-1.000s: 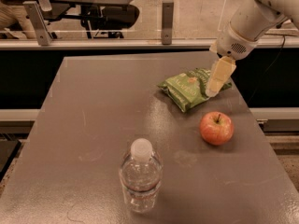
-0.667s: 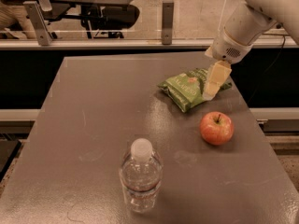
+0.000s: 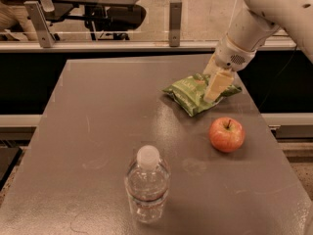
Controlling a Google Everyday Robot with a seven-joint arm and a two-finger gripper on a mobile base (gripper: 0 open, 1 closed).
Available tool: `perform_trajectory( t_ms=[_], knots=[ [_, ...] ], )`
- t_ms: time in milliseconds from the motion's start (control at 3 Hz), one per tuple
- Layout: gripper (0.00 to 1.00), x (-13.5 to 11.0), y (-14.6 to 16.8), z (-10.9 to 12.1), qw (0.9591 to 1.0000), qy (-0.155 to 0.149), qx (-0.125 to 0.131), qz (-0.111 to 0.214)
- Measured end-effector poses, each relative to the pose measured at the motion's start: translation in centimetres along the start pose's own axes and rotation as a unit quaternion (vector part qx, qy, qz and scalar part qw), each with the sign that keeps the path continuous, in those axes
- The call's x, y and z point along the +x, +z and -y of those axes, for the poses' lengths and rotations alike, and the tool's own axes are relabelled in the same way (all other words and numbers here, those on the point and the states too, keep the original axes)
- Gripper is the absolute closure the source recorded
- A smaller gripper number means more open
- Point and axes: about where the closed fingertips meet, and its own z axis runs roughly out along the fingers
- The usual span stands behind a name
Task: Move green jalapeno chip bag near water bottle
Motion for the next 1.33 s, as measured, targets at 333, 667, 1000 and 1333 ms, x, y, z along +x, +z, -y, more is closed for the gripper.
perform_trajectory(
  t_ms=[333, 667, 1000, 1333],
  knots=[
    [0.64, -1.0, -0.4, -0.5, 0.9999, -0.013, -0.005, 0.007],
    [0.88, -4.1, -2.3, -1.8, 0.9980, -0.047, -0.006, 0.042],
    [1.00, -7.9, -3.9, -3.5, 0.9923, -0.091, -0.012, 0.084],
    [1.00, -11.4, -4.9, -5.9, 0.9828, -0.139, -0.022, 0.120]
  ],
)
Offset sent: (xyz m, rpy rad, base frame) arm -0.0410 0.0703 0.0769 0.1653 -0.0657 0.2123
